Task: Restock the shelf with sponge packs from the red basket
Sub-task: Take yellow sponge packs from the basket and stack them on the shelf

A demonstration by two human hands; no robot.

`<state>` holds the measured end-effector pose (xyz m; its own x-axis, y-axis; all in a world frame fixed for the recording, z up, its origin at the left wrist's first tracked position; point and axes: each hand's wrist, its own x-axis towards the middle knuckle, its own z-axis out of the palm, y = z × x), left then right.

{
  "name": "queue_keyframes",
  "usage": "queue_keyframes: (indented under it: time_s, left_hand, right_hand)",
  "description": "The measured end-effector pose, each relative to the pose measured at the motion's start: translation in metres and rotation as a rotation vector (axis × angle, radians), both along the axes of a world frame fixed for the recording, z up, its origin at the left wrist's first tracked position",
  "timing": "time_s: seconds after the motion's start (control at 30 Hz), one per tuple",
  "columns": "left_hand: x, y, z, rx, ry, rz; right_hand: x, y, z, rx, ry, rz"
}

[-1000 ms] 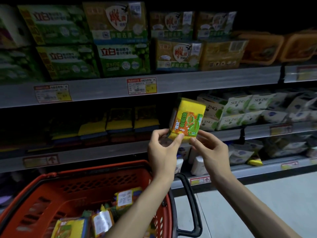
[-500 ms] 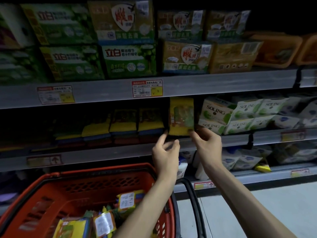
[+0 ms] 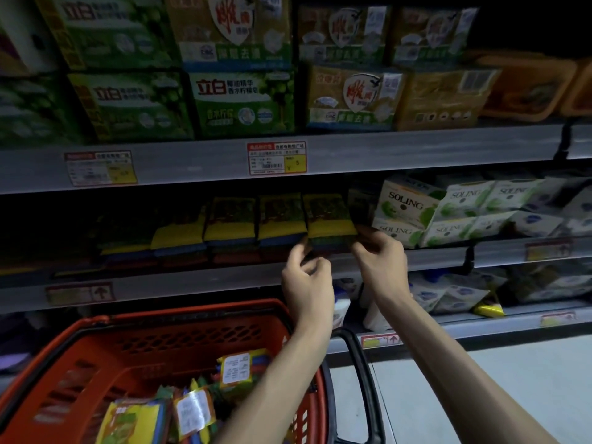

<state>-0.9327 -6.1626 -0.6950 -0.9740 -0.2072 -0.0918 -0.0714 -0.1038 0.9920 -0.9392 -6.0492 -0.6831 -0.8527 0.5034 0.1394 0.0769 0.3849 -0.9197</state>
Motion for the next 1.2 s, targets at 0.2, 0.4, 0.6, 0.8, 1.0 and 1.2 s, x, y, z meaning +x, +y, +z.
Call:
queue_keyframes:
  time_s: [0.2,0.4,0.6,0.8,1.0,1.2]
  left_hand:
    - [0.004,-0.034,0.004,-0.065,0.062,0.159]
    - [-0.002,-0.061,0.005,-0.169,0.079,0.254]
    - [-0.009,-0.071,0.001,-0.612,0.258,0.129]
    - [-0.010,-0.072,0.002,-0.786,0.286,0.008]
    - [-0.012,-0.067,0.000,-0.783,0.363,0.022]
    - [-0.013,-0.060,-0.003,-0.694,0.360,0.034]
  right_hand:
    - [0.003,-0.004,0.006,-0.073,-0.015,-0.067]
    - [0.002,-0.015,0.010,-0.317,-0.024,-0.220]
    - [-0.003,-0.029,0.016,-0.634,-0.186,-0.190]
    - [-0.007,-0.043,0.021,-0.720,-0.171,-0.228]
    - [-0.013,-0.047,0.021,-0.719,-0.145,-0.248]
    - [-0.012,-0.049,0.025,-0.880,-0.103,-0.202]
